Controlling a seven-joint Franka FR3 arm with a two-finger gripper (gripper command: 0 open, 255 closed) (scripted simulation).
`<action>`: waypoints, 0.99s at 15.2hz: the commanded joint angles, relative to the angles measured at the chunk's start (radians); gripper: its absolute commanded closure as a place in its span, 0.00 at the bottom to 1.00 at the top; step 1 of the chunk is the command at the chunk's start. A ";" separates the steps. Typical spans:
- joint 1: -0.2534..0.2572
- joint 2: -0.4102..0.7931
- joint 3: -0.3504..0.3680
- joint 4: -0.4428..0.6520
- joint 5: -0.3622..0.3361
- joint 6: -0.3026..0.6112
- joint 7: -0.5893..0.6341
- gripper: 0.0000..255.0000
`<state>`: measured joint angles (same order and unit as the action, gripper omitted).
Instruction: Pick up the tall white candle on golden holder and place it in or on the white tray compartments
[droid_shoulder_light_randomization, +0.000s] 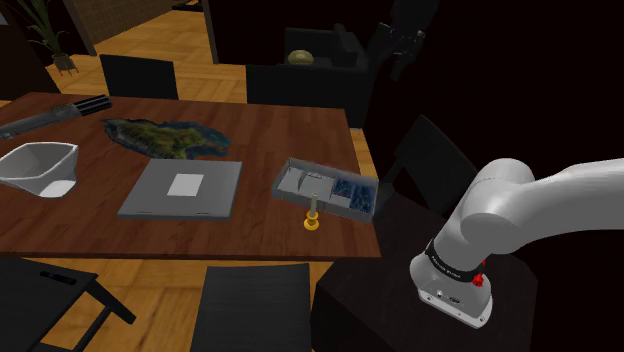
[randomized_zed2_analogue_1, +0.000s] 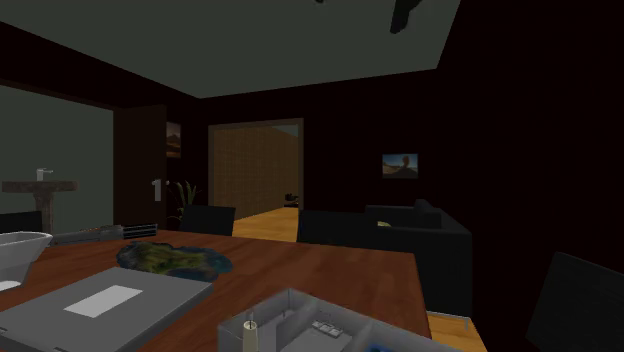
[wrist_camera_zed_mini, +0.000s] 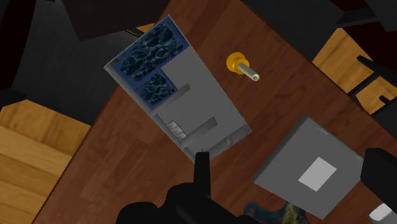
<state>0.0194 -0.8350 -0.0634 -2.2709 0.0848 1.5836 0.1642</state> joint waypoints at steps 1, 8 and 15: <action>0.000 0.000 0.000 0.000 0.000 0.000 0.000 0.00; 0.036 0.196 0.032 -0.047 0.003 0.112 -0.027 0.00; 0.070 0.419 0.065 -0.060 0.003 0.216 -0.050 0.00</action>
<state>0.0818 -0.4471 -0.0079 -2.3255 0.0851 1.7830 0.1118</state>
